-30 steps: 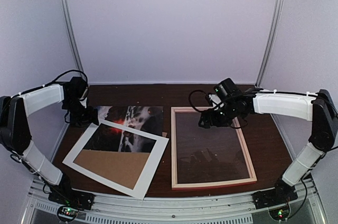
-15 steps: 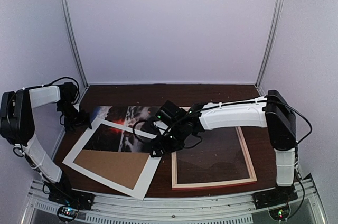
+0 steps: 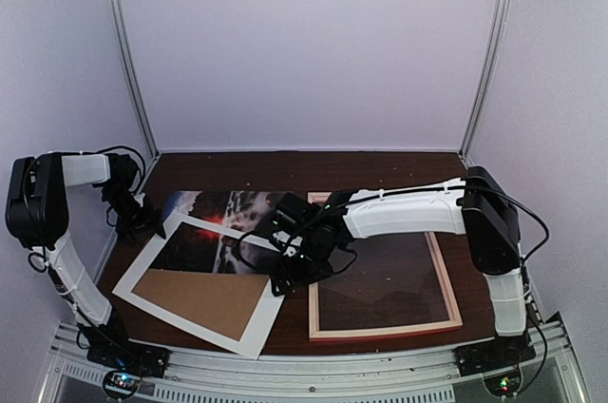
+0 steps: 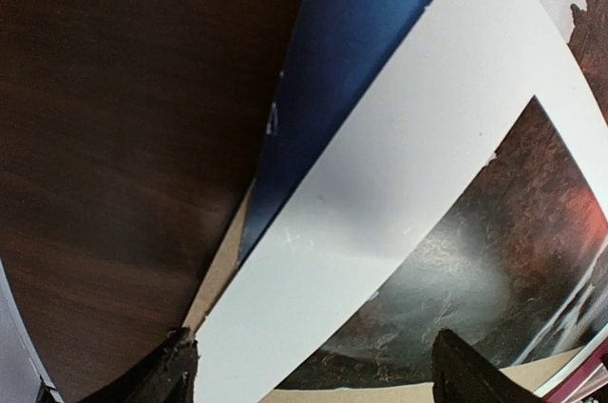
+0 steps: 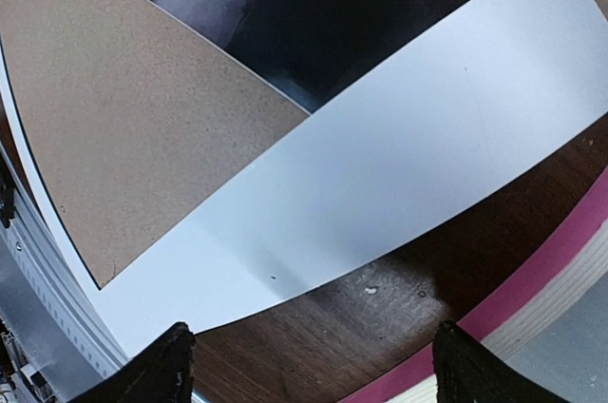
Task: Put the photo into the frame
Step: Pick up the mat board from the photo.
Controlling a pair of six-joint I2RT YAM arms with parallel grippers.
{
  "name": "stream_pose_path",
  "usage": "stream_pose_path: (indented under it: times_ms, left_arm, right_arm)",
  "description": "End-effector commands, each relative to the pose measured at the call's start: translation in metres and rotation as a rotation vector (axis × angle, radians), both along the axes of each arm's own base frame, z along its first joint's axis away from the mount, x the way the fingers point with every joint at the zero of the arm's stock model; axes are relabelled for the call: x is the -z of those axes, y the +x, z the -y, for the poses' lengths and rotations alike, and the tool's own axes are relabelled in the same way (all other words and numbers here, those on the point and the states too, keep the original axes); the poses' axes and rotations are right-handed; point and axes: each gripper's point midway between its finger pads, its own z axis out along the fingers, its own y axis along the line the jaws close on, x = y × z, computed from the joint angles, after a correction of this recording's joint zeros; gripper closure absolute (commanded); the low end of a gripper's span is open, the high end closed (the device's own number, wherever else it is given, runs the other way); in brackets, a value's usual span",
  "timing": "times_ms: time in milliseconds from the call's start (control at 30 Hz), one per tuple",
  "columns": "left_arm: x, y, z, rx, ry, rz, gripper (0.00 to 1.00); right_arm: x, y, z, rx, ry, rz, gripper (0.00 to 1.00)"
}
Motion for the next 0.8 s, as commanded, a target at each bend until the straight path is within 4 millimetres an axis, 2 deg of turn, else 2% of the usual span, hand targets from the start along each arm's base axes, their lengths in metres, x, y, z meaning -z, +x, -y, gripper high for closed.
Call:
stream_pose_path:
  times_ms: [0,367,567,767]
  left_arm:
    - [0.002,0.001,0.006,0.036,-0.049,-0.017,0.14]
    - [0.008,-0.008,0.003,0.061,-0.029,-0.052,0.15]
    - [0.008,-0.014,0.01,0.058,-0.065,-0.05,0.17]
    - [0.008,-0.017,0.024,0.046,-0.145,-0.036,0.24]
  right_arm:
    - [0.007,0.011,0.006,0.045,-0.063,0.023,0.13]
    - [0.025,0.019,0.001,0.089,-0.09,0.023,0.11]
    - [0.033,0.032,0.007,0.14,-0.128,0.062,0.11]
    - [0.032,0.041,-0.001,0.196,-0.063,0.055,0.12]
